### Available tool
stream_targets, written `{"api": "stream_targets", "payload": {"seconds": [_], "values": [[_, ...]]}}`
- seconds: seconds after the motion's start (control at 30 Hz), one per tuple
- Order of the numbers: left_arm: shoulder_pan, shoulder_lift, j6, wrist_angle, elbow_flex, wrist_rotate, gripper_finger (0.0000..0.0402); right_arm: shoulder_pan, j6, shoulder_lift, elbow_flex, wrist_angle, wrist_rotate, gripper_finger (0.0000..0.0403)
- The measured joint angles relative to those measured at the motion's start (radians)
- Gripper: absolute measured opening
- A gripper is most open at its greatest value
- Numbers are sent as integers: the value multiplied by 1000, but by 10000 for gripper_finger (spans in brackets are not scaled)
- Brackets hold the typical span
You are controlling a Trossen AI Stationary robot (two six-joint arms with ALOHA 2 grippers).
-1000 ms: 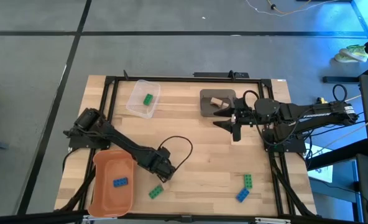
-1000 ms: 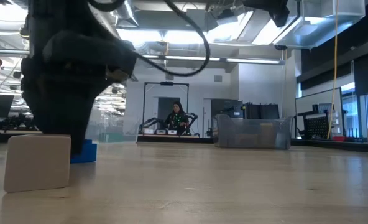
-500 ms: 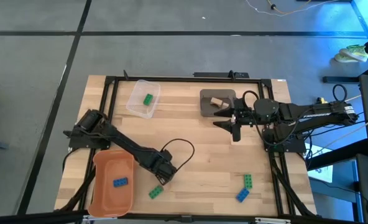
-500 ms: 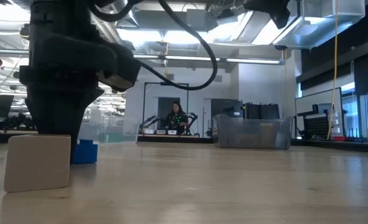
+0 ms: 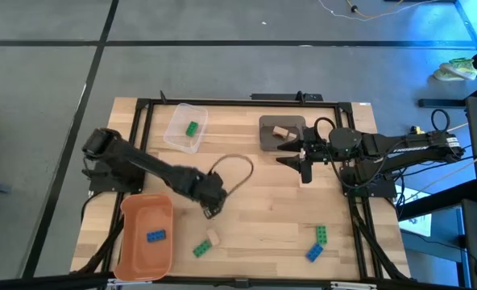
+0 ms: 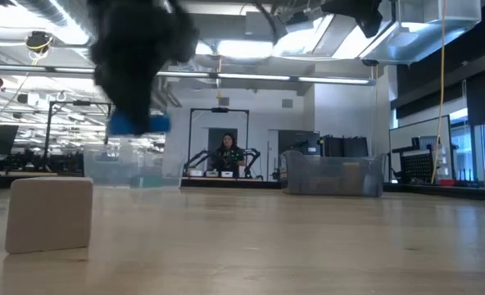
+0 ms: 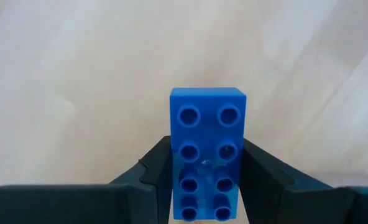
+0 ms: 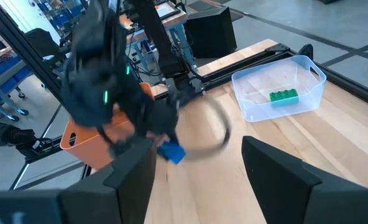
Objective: Sort & place blocks by color
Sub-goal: Put the left blue game piece into the orange bin
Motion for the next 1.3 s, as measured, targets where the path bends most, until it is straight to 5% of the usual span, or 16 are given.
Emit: {"api": "stream_targets", "payload": {"seconds": [0.37, 0.8, 1.03, 1.3], "values": [[69, -398, 248, 175, -30, -256, 127, 0, 0, 0, 0, 0, 0, 237], [71, -843, 307, 774, -458, -251, 127, 0, 3, 1, 0, 3, 0, 237], [71, -906, 326, 1056, -620, -251, 127, 0, 11, 12, 0, 27, 0, 237], [71, -906, 355, 1071, -626, -222, 127, 0, 23, 18, 0, 54, 0, 237]]}}
